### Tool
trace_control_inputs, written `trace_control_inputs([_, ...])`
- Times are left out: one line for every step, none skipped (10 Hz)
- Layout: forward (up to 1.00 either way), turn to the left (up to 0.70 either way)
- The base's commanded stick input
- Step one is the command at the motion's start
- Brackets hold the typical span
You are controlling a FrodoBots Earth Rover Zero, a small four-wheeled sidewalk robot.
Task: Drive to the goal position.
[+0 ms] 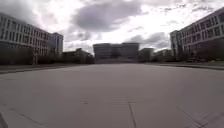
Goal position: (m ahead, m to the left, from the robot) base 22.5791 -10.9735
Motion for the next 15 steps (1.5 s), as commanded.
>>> trace_control_inputs([0.70, 0.01])
trace_control_inputs([0.70, 0.01])
trace_control_inputs([0.70, 0.01])
trace_control_inputs([0.70, 0.01])
trace_control_inputs([0.70, 0.01])
trace_control_inputs([0.70, 0.01])
trace_control_inputs([0.70, 0.01])
trace_control_inputs([0.70, 0.01])
trace_control_inputs([0.70, 0.01])
trace_control_inputs([0.70, 0.01])
trace_control_inputs([0.70, 0.01])
trace_control_inputs([0.70, 0.01])
trace_control_inputs([0.70, 0.01])
trace_control_inputs([0.70, 0.01])
trace_control_inputs([0.70, 0.01])
